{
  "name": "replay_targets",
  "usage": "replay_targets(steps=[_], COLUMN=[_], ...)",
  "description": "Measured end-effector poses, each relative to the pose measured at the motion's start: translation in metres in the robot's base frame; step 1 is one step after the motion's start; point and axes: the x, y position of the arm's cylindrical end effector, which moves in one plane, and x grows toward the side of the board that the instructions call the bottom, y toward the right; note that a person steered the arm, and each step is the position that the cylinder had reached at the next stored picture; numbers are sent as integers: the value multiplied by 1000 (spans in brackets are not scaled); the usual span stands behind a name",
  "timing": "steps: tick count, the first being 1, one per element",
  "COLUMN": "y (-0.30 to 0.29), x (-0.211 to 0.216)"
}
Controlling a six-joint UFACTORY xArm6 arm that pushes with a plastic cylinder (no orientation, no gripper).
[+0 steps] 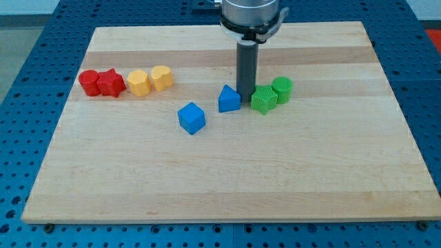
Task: Slide the green blocks and blue blocks diagonal to each other
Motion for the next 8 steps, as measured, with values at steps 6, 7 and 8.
replay_targets(steps=[6, 7, 8], y=[-27, -33, -33], x=[64, 75, 75])
